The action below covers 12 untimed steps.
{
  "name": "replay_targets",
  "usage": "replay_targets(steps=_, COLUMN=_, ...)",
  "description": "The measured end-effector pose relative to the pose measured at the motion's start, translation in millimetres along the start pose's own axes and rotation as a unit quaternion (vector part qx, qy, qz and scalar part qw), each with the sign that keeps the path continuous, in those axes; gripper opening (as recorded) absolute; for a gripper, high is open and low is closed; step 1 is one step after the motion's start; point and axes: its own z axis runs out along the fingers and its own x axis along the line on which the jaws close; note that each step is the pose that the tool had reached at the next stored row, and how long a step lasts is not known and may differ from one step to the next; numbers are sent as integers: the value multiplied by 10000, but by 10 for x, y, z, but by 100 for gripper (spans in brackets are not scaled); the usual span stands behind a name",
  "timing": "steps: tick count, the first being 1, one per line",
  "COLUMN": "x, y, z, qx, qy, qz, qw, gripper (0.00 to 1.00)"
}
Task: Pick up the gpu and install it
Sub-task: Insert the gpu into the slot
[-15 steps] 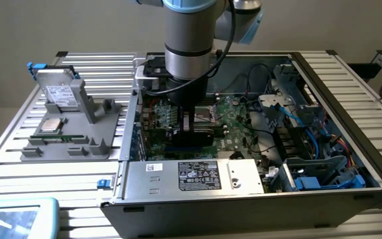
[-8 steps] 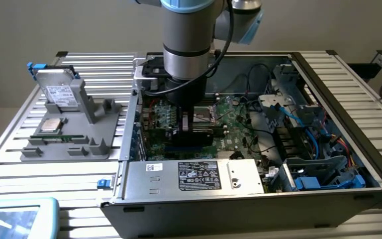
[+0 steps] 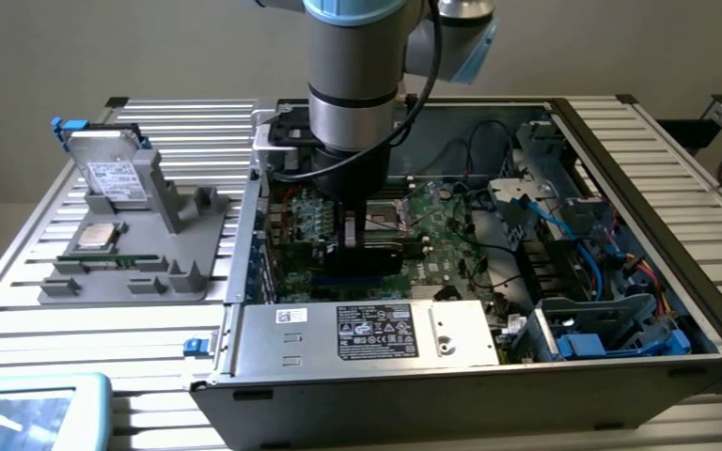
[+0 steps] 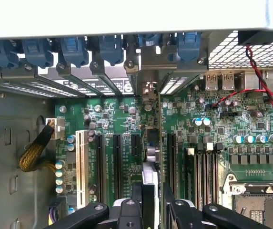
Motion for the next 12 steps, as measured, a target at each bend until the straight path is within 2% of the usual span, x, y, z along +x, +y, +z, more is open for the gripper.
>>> replay_targets(steps=12, x=28, y=-21, z=-7, qx=-1, qy=-8, qz=0, qw=10000, gripper=27)
